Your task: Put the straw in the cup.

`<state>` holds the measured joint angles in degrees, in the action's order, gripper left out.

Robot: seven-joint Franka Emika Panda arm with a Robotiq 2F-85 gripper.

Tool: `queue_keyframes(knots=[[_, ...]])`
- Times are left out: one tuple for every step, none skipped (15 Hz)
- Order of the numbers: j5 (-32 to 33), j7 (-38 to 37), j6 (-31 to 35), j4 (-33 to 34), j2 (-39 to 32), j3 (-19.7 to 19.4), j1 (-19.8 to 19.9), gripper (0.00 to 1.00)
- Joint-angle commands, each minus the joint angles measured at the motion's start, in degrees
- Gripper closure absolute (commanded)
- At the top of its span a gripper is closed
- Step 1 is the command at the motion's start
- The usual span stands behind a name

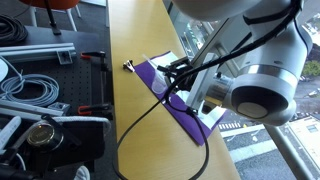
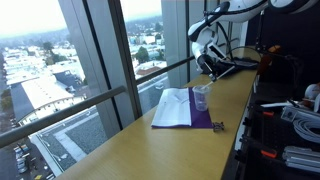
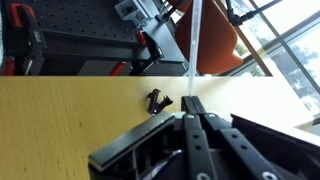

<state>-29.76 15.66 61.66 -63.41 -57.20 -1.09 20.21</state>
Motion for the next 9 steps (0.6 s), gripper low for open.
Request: queue_keyframes(knots=[[-2.0, -3.3, -3.4, 4.6, -3.2, 1.7, 1.7, 1.00], [-2.2, -3.7, -3.6, 5.1, -3.7, 1.8, 1.7, 1.00], [-2.5, -4.1, -3.9, 5.7, -4.2, 1.9, 1.8, 1.00], [-2.9, -4.5, -4.5, 6.4, -4.8, 2.0, 2.0, 1.00], [-3.2, -4.9, -5.1, 7.3, -5.6, 2.2, 2.1, 1.00], [-3.4, -5.3, -5.7, 8.0, -6.1, 2.3, 2.3, 1.00], [-3.7, -5.7, -6.2, 9.0, -6.8, 2.4, 2.5, 1.00], [-3.8, -5.9, -7.1, 10.1, -7.4, 2.4, 2.9, 1.00], [-3.9, -6.2, -7.9, 11.1, -8.1, 2.4, 3.3, 1.00]])
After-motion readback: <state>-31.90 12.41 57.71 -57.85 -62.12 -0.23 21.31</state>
